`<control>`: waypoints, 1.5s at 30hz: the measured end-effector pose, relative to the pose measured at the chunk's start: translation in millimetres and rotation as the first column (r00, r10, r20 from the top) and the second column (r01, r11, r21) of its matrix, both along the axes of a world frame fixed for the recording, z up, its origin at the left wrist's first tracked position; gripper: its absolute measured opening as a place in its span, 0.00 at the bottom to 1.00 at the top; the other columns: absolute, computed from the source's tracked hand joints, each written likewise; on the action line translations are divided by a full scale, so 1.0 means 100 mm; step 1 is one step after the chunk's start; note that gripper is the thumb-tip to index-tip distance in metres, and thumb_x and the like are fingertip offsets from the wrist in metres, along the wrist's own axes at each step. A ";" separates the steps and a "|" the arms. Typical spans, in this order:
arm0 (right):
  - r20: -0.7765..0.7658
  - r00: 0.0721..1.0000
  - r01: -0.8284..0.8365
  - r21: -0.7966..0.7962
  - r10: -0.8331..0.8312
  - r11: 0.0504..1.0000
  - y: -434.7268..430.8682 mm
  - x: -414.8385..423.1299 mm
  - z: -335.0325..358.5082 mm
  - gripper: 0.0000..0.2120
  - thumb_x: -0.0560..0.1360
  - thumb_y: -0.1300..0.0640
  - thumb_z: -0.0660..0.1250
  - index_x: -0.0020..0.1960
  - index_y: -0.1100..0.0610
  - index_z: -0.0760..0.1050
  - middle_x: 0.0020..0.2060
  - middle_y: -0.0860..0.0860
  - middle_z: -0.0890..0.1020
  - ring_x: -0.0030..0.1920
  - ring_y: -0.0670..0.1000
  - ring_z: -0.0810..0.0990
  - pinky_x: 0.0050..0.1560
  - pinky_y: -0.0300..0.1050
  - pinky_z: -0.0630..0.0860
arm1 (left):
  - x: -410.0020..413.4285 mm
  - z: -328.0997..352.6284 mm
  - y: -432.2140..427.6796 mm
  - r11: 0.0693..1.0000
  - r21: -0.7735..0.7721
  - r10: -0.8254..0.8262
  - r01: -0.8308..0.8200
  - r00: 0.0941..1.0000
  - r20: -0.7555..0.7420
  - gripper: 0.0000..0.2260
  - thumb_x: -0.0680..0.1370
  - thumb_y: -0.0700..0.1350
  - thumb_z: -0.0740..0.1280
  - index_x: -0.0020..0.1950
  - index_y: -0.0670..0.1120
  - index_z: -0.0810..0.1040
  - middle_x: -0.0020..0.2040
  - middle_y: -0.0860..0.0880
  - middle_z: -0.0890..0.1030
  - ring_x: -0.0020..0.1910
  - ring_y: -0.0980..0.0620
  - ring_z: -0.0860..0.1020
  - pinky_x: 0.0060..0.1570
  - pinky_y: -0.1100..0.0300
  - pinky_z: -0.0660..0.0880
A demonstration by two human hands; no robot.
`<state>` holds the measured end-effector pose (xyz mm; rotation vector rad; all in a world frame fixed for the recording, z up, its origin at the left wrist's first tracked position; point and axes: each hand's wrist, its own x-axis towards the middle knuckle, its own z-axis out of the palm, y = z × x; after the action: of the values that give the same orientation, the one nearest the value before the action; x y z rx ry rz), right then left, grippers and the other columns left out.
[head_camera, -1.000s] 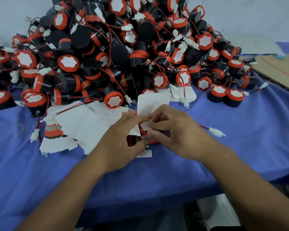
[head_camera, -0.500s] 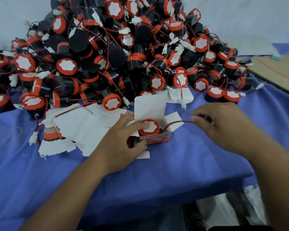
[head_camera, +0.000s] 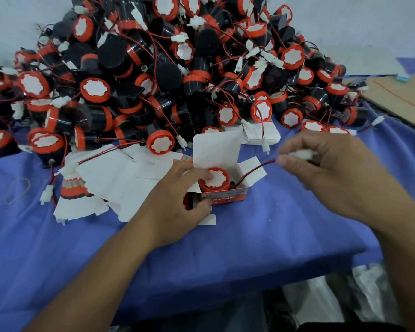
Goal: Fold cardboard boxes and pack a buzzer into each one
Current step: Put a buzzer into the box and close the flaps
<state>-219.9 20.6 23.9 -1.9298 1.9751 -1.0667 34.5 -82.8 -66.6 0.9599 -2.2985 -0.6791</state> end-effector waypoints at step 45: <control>-0.202 0.965 -0.080 0.372 0.165 0.925 -0.44 0.46 -0.29 0.19 0.81 0.57 0.64 0.35 0.67 0.77 0.38 0.64 0.76 0.49 0.52 0.63 0.52 0.43 0.60 | 0.00 0.02 0.02 0.997 -0.063 -0.034 0.034 0.999 -0.002 0.19 0.74 0.51 0.67 0.64 0.52 0.76 0.61 0.56 0.71 0.60 0.58 0.72 0.58 0.63 0.73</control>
<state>-173.6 -23.7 -5.1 -2.0050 1.9580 -0.4223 34.4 -80.9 -64.3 0.8919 -2.3240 -0.6184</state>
